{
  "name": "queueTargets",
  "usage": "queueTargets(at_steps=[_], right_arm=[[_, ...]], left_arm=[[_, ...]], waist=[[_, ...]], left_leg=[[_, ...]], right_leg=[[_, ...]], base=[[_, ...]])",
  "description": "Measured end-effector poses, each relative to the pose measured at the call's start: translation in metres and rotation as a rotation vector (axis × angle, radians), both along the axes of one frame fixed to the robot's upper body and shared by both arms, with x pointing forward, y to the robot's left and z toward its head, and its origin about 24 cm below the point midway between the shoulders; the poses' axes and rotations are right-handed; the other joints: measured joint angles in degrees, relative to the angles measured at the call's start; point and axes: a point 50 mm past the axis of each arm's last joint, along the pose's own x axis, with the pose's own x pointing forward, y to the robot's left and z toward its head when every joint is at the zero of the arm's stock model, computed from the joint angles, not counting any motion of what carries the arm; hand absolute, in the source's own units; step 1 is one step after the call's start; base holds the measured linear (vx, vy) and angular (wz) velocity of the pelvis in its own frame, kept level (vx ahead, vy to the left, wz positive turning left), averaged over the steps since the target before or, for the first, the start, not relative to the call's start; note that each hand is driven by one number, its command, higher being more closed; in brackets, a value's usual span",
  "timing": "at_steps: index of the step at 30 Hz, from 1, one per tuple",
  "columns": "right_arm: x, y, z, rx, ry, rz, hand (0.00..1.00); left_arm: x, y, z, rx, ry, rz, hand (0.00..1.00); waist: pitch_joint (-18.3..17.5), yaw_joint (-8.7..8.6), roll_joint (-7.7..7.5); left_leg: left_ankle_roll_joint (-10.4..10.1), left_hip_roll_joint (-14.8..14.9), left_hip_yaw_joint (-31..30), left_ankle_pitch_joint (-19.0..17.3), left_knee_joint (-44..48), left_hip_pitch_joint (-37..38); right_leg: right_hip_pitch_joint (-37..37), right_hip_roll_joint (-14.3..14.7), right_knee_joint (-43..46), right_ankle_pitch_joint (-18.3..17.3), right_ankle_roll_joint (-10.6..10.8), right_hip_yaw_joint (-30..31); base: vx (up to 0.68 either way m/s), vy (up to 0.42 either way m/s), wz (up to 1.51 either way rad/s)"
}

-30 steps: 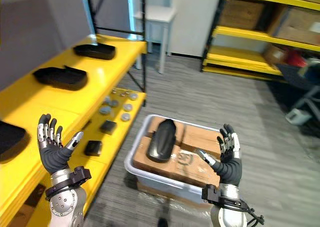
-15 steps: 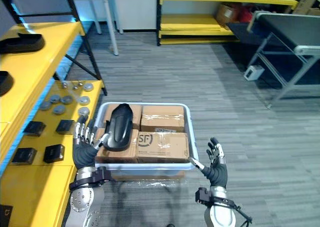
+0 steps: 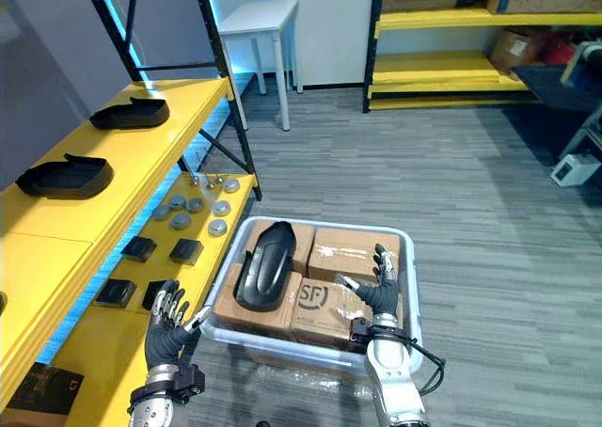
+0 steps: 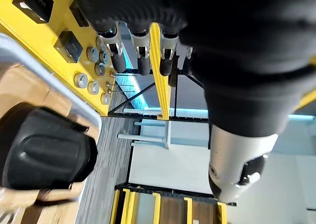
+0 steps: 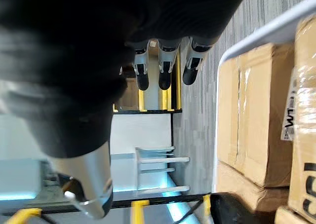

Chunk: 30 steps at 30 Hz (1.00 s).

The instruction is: Walk over and take plastic housings, then place them on the shelf

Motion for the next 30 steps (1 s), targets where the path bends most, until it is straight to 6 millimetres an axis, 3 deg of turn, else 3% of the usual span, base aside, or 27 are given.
queueTargets(at_steps=[3, 5, 8, 10, 13, 17, 25, 26, 27, 28, 29, 30], right_arm=[[0.013, -0.001, 0.001, 0.005, 0.026, -0.057, 0.00], [0.018, 0.000, -0.001, 0.009, 0.051, -0.073, 0.00], [0.036, 0.005, 0.001, 0.010, 0.088, -0.076, 0.00], [0.053, 0.011, 0.013, 0.027, 0.082, -0.093, 0.00], [0.065, 0.012, 0.024, 0.035, 0.082, -0.117, 0.00], [0.086, 0.013, 0.047, 0.034, 0.056, -0.144, 0.00], [0.112, 0.032, 0.093, -0.021, -0.013, -0.082, 0.00], [0.114, 0.036, 0.097, -0.039, -0.022, -0.066, 0.00], [0.116, 0.045, 0.106, -0.085, -0.050, -0.024, 0.00], [0.116, 0.050, 0.108, -0.107, -0.055, -0.008, 0.00], [0.116, 0.055, 0.109, -0.123, -0.058, 0.010, 0.00], [0.118, 0.058, 0.111, -0.148, -0.061, 0.027, 0.00]], left_arm=[[-0.002, -0.003, -0.001, 0.059, 0.006, -0.058, 0.00], [-0.001, -0.005, -0.011, 0.113, 0.046, -0.093, 0.00], [-0.003, 0.000, -0.054, 0.166, 0.244, -0.099, 0.00], [-0.010, 0.007, -0.084, 0.190, 0.401, -0.075, 0.00], [-0.023, 0.013, -0.111, 0.230, 0.541, -0.064, 0.00], [-0.037, 0.026, -0.136, 0.247, 0.679, -0.017, 0.00], [-0.024, 0.042, -0.134, 0.242, 0.667, 0.065, 0.00], [-0.020, 0.043, -0.133, 0.247, 0.662, 0.066, 0.00], [-0.014, 0.040, -0.135, 0.241, 0.673, 0.063, 0.00], [-0.013, 0.042, -0.137, 0.233, 0.687, 0.074, 0.00], [-0.008, 0.045, -0.136, 0.227, 0.684, 0.085, 0.00], [0.002, 0.043, -0.132, 0.222, 0.664, 0.085, 0.00]], waist=[[-0.08, 0.37, -0.17], [0.01, 1.67, -0.31], [0.52, 3.02, -1.15], [1.81, 4.51, -2.94], [3.67, 5.89, -4.14], [6.18, 7.31, -4.58], [10.29, 9.16, -4.55], [10.93, 9.59, -3.89], [12.25, 10.11, -2.51], [12.20, 10.20, -2.82], [12.57, 9.77, -4.22], [14.30, 9.01, -3.10]], left_leg=[[1.06, -1.42, 0.02, 0.73, -2.56, 0.61], [1.27, -1.35, 0.23, 1.52, -4.79, 1.19], [0.98, -0.31, 0.66, 4.21, -9.65, 0.80], [0.40, 0.95, 1.33, 6.42, -12.51, -0.50], [0.01, 2.55, 1.45, 7.27, -13.69, -0.56], [-0.16, 4.17, 1.36, 8.90, -13.82, -2.31], [0.29, 7.76, 1.12, 10.05, -13.83, -4.84], [0.29, 9.47, 1.01, 10.23, -13.82, -4.86], [0.12, 11.72, -0.12, 10.43, -13.89, -4.83], [-0.08, 11.39, -0.08, 10.61, -13.86, -5.52], [-0.37, 9.61, -0.10, 10.66, -13.53, -6.53], [-1.55, 10.16, -1.21, 9.84, -12.90, -7.20]], right_leg=[[-0.32, -1.42, 0.08, 0.36, 0.62, -0.18], [-0.77, -1.58, -0.28, 0.96, 1.55, -0.10], [-3.74, -1.08, -0.09, 1.35, 1.99, -0.10], [-6.52, -0.09, -0.13, 1.39, 1.94, -0.12], [-7.39, 1.44, 0.65, 1.54, 1.71, -0.19], [-9.47, 3.20, 2.46, 1.67, 1.65, -2.37], [-13.94, 6.50, 8.31, 1.84, 1.65, -5.25], [-16.44, 7.19, 12.87, 2.14, 2.09, -5.54], [-19.85, 7.53, 13.68, -1.39, 0.25, -6.40], [-18.60, 6.84, 5.15, -1.17, 0.49, -6.48], [-17.62, 3.35, -5.11, 8.03, 1.38, -7.07], [-16.60, 3.90, -7.20, 10.03, 0.41, -7.23]], base=[[0.16, 0.066, 0.16], [0.09, -0.004, 0.00], [0.05, -0.079, -0.06], [0.03, -0.143, -0.13], [0.03, -0.133, 0.00], [0.03, -0.142, 0.13], [0.04, -0.119, 0.11], [0.03, -0.132, -0.33], [-0.03, -0.102, -0.35], [-0.06, -0.061, -0.12], [-0.04, -0.077, 0.36], [-0.01, -0.149, 0.36]])
